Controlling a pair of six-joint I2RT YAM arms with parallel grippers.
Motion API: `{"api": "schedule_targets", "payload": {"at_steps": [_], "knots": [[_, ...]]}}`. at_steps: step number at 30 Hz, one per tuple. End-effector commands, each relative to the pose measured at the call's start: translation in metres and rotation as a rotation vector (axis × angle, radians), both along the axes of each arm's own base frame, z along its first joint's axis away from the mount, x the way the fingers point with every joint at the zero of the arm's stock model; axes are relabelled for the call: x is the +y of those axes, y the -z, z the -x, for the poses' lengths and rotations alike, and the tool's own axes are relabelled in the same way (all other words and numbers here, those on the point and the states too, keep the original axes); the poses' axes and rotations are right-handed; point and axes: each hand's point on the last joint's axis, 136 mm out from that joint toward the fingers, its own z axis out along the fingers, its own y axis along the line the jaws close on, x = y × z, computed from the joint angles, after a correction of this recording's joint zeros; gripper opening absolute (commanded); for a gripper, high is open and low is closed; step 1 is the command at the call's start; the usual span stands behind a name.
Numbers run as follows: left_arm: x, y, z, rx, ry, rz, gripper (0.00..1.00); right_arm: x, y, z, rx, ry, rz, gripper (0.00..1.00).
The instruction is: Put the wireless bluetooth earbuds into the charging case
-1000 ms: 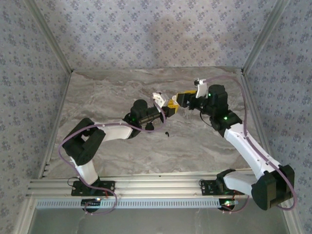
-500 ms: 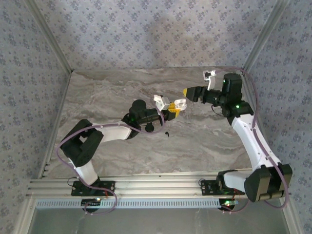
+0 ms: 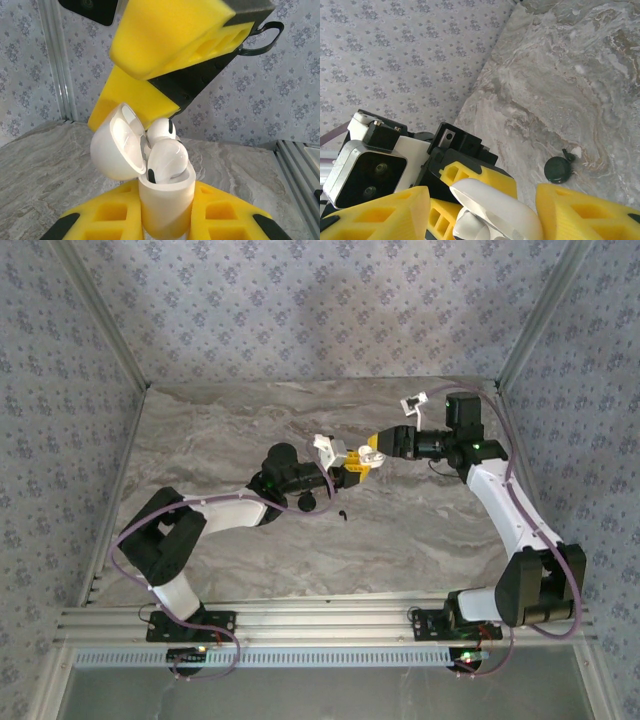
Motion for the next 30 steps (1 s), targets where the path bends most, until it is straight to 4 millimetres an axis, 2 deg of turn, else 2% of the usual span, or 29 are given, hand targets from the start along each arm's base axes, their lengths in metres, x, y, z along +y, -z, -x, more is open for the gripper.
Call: {"api": "schedule_targets", "payload": {"at_steps": [1,8,16,19,23,27,30], "knots": [[0.002,-0.023,0.006,-0.061,0.007,0.037,0.10,0.007,-0.022,0.020,-0.036,-0.099,-0.061,0.55],[0.003,-0.015,0.005,-0.059,-0.006,0.000,0.10,0.000,-0.032,0.031,-0.102,-0.089,-0.076,0.50],[0.004,-0.005,0.004,-0.003,-0.007,-0.031,0.09,-0.013,-0.029,0.024,-0.115,-0.019,-0.064,0.46],[0.002,0.002,-0.004,0.096,-0.033,-0.055,0.10,-0.031,-0.015,0.010,-0.071,0.115,-0.009,0.46],[0.000,0.017,-0.022,0.312,-0.098,-0.092,0.10,-0.068,0.007,-0.009,0.002,0.361,0.074,0.46],[-0.006,0.030,-0.033,0.553,-0.138,-0.109,0.10,-0.104,0.040,-0.015,0.116,0.599,0.150,0.46],[-0.011,0.044,-0.041,0.750,-0.187,-0.149,0.09,-0.119,0.062,-0.011,0.185,0.688,0.183,0.46]]}}
